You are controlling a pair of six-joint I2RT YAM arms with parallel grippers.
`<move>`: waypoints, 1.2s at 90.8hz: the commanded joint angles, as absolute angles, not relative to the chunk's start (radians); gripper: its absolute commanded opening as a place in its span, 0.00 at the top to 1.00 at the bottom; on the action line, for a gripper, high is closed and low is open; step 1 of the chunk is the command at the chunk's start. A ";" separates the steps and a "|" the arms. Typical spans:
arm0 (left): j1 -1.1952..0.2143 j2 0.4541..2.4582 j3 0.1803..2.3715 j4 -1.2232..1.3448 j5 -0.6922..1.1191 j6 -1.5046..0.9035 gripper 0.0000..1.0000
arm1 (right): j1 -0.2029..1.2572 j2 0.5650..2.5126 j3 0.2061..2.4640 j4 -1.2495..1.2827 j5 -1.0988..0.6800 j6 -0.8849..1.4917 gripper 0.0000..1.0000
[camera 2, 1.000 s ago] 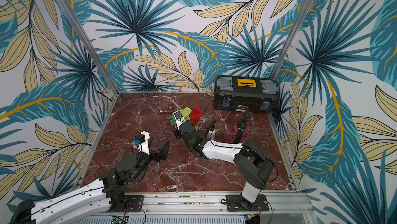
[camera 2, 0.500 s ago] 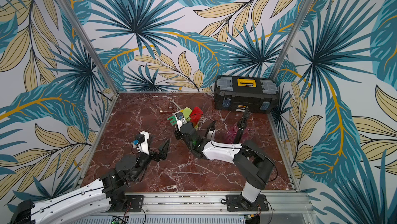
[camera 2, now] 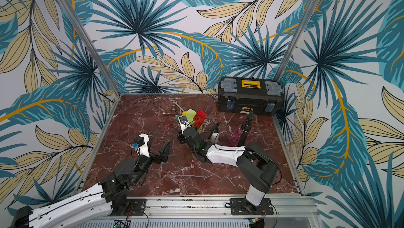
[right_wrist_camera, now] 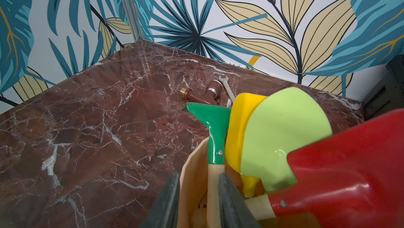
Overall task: Organize the gardening tools
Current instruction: Place the gardening tool in the container, then move the gardening tool to the center of the board.
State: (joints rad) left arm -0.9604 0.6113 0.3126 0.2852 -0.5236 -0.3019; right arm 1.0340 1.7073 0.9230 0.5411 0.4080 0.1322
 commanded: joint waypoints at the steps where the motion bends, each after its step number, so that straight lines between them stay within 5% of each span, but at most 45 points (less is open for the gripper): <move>1: -0.962 0.594 0.307 0.259 -0.540 -0.277 0.00 | 1.038 1.666 0.900 0.504 0.420 0.161 0.64; 30: -0.961 0.597 0.352 0.184 -0.619 -0.166 0.00 | 1.036 1.476 0.898 0.215 0.376 0.312 0.43; 64: -0.931 0.603 0.381 0.133 -0.746 0.018 0.00 | 1.028 1.057 0.711 -0.088 0.457 0.432 0.02; 83: -0.840 0.607 0.377 0.129 -0.755 0.059 0.00 | 1.000 0.844 0.648 -0.243 0.460 0.449 0.01; 109: -0.653 0.625 0.391 0.071 -0.597 0.008 0.00 | 0.967 0.786 0.585 -0.404 0.406 0.583 0.01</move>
State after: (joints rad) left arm -0.7021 0.6174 0.3611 0.1127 -0.6674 0.0257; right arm 0.9730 0.8131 0.6258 -0.2775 0.4244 0.4919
